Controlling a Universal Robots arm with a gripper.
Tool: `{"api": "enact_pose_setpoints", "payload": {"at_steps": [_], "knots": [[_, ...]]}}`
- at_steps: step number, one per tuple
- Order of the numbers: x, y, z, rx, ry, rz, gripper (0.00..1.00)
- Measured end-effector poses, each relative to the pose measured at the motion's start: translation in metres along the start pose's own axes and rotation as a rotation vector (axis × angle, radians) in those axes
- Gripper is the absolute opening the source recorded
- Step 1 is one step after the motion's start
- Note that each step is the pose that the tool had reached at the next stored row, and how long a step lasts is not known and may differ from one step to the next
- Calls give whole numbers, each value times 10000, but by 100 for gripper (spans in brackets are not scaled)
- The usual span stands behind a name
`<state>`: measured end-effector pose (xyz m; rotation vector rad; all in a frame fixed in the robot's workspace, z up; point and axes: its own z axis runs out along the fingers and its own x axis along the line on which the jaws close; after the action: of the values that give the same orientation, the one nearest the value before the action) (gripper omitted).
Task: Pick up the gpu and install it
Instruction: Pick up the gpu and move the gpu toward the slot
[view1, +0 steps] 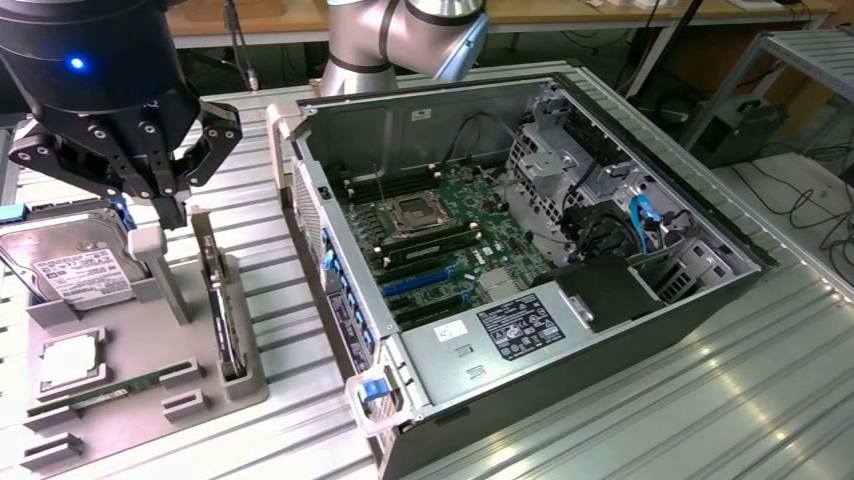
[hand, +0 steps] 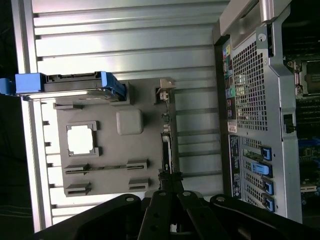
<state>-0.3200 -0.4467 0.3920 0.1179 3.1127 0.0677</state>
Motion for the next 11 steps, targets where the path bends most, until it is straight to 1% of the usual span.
{"api": "enact_pose_setpoints", "payload": {"at_steps": [5,6,7,9,10,11], "knots": [[0,0,0,0,0,0,11],[0,0,0,0,0,0,17],[0,0,0,0,0,0,17],[0,0,0,0,0,0,29],[0,0,0,0,0,0,29],[0,0,0,0,0,0,36]]}}
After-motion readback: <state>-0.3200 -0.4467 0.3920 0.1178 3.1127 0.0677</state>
